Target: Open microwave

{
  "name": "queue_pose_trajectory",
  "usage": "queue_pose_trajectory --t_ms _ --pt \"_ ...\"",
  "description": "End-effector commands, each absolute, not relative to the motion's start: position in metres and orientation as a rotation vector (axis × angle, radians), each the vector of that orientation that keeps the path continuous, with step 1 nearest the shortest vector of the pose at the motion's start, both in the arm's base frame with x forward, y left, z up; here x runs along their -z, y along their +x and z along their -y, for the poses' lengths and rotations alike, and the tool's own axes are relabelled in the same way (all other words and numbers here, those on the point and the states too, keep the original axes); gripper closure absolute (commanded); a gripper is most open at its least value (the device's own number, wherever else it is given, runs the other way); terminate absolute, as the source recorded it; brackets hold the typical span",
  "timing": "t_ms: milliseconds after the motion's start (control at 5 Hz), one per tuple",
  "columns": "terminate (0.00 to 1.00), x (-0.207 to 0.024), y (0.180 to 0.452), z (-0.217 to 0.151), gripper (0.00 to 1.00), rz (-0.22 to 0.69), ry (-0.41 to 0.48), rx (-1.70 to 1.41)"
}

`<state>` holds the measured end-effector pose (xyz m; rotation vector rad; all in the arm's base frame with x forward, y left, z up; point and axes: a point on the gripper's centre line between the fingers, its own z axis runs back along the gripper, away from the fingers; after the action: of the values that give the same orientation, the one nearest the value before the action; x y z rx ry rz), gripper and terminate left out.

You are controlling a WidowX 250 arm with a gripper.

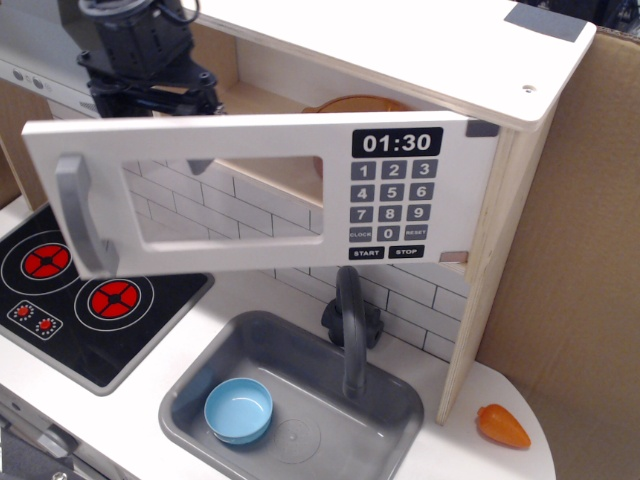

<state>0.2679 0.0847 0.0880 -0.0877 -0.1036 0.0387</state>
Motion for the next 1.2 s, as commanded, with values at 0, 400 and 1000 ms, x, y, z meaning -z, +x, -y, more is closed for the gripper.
queue_pose_trajectory --t_ms 0,400,1000 --pt "0.00 -0.103 0.272 -0.044 0.00 0.129 -0.080 0.003" --pt "0.00 -0.082 0.278 -0.015 0.00 0.182 -0.075 0.028" --pt "0.00 -0.076 0.301 0.003 0.00 0.221 -0.105 -0.043"
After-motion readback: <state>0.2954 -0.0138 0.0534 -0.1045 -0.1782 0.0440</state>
